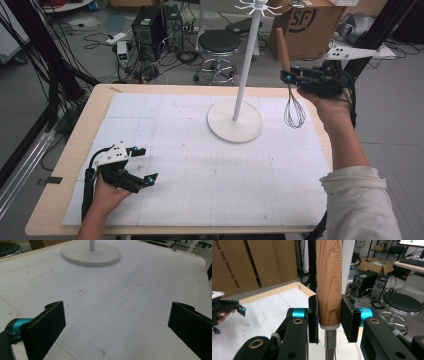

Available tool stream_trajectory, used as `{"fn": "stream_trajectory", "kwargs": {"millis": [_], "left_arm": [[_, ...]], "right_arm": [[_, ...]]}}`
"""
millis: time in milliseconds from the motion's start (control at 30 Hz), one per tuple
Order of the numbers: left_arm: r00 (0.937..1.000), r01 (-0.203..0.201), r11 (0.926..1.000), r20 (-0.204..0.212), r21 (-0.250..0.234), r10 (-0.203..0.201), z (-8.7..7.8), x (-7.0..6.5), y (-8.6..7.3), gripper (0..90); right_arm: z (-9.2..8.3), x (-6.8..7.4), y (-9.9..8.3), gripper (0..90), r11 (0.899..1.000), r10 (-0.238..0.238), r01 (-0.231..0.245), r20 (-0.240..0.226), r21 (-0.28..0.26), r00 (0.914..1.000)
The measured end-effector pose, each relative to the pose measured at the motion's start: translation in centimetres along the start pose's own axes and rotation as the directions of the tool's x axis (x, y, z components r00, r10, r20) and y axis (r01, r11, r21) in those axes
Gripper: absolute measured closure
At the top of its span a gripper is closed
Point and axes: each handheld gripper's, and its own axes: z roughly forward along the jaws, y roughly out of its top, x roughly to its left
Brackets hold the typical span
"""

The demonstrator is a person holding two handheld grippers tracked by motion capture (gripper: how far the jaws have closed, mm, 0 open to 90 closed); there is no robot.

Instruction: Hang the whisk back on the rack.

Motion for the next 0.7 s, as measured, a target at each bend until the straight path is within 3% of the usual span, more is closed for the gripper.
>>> {"fn": "stream_trajectory", "kwargs": {"millis": [233,367,633,700], "left_arm": [[1.0000,0.000,1.0000,-0.002,0.005,0.000,0.0,0.1,0.0,1.9],[1.0000,-0.002,1.0000,-0.004,0.007,0.002,-0.1,0.1,-0.1,1.9],[1.0000,0.002,1.0000,-0.004,0.002,-0.002,-0.1,0.2,-0.1,1.9],[1.0000,0.000,1.0000,-0.004,0.004,0.000,-0.2,0.2,-0.1,1.9]], "right_arm": [[0.4,-1.5,1.8,70.5,1.000,0.020,-0.020,0.015,-0.005,0.9997],[0.6,-2.4,2.9,70.5,1.000,0.024,-0.024,0.066,0.004,0.9976],[1.2,-2.8,3.8,70.4,0.998,0.005,-0.013,0.131,0.059,0.9914],[1.4,-2.8,4.0,70.4,0.998,0.000,-0.008,0.130,0.056,0.9916]]}}
